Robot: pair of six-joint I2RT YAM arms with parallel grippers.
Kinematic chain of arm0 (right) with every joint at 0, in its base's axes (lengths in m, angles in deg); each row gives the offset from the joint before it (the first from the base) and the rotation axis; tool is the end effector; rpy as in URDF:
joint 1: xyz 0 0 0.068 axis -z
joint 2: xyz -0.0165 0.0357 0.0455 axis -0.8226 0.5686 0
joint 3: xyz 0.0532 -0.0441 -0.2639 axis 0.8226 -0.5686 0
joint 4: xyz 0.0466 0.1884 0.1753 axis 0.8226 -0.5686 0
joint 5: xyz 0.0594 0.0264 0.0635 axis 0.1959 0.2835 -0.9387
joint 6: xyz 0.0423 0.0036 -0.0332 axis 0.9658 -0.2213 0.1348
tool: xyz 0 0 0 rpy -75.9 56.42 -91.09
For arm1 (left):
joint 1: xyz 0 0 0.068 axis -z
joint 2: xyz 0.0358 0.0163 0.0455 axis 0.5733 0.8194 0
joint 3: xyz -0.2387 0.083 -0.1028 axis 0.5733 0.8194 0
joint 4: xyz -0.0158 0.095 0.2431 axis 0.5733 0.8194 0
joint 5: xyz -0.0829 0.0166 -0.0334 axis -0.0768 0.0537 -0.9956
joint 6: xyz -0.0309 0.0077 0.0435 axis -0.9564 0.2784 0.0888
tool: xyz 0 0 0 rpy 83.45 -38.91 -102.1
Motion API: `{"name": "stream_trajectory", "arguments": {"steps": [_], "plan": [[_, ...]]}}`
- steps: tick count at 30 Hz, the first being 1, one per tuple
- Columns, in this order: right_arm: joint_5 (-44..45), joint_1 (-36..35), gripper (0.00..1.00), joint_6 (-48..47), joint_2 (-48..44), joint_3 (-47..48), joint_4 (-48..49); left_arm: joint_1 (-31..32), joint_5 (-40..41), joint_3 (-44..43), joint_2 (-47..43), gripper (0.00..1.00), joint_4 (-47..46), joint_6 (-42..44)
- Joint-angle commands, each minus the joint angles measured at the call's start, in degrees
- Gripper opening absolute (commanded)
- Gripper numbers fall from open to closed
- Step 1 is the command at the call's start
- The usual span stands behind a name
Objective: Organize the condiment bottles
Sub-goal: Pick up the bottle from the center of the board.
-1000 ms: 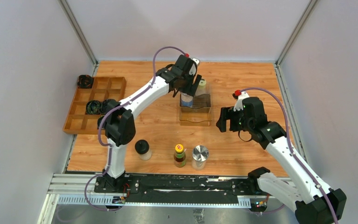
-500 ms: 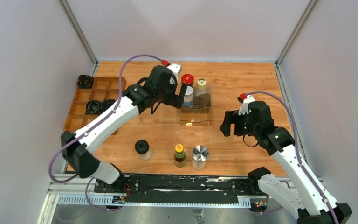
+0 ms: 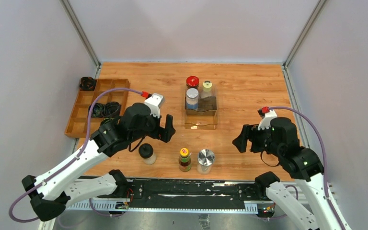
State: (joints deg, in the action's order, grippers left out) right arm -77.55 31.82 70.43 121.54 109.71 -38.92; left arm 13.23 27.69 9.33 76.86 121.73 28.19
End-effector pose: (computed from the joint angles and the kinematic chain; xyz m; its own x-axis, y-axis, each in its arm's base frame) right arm 0.0942 0.0481 0.3356 -0.6160 0.0806 -0.7836 -0.3562 0.8587 0.3684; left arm 0.1333 -0.1409 0.3504 -0.5741 0.1114 -0.8112 0.4750 0.8523 -0.2191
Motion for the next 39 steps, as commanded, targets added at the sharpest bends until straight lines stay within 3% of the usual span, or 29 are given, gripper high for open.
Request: {"name": "stream_trajectory", "arguments": {"steps": [1, 9, 15, 22, 30, 35, 39], "plan": [[-2.08, -0.73, 0.85, 2.23, -3.71, 1.19, -7.62, 1.71, -0.12, 3.5, -4.47, 1.0, -0.54, -2.09], [-7.42, -0.81, 0.85, 3.8, -5.01, -0.3, -7.32, 4.22, -2.6, 5.94, -7.03, 1.0, 0.17, -2.66], [-6.26, -4.34, 0.88, 2.16, -2.37, -0.81, -4.82, 8.89, 0.63, 5.87, -7.41, 1.0, 0.71, -5.48], [-0.21, -12.29, 0.89, 2.78, -1.14, -2.85, -0.35, 21.69, 12.83, 5.9, -5.87, 1.0, 0.68, -11.18], [3.31, -22.94, 0.89, 4.05, 0.95, -6.55, 5.59, 36.88, 29.22, 0.13, 1.42, 1.0, 0.88, -20.44], [9.48, -33.03, 0.9, 4.25, 3.28, -5.98, 6.16, 43.92, 36.01, -5.88, 8.77, 1.0, 1.96, -22.84], [16.39, -40.53, 0.92, 4.5, 5.73, -5.04, 5.55, 45.52, 38.2, -7.14, 10.23, 1.0, 1.96, -24.08]]}}
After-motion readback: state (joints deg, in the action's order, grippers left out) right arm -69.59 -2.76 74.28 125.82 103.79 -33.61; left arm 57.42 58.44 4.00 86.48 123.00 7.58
